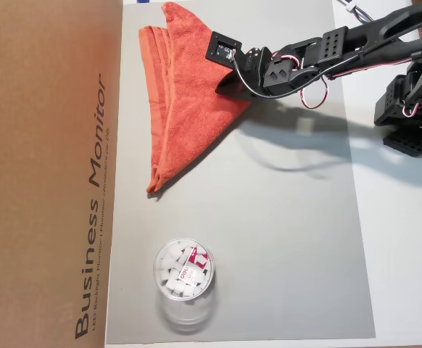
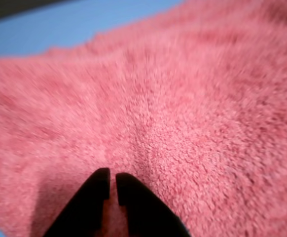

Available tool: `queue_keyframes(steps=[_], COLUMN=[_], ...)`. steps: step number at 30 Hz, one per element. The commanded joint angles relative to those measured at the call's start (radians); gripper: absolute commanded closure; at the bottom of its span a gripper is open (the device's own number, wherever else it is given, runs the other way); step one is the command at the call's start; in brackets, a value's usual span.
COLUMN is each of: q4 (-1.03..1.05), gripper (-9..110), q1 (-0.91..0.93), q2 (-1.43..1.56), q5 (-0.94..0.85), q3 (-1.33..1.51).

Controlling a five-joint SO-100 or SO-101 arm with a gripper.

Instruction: Fold the blanket.

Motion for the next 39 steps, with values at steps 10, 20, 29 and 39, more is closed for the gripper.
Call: queue_keyframes(steps=[10, 20, 29, 39], q4=[0.002, 0.043, 0.037, 0.043], gripper=[101, 101, 101, 101], q1=[0.006, 0.003, -0.012, -0.012], q2=[0.202, 0.195, 0.015, -0.067], q5=[-0.081, -0.1, -0.081, -0.086], q3=[-0.055, 0.092, 0.084, 0.034])
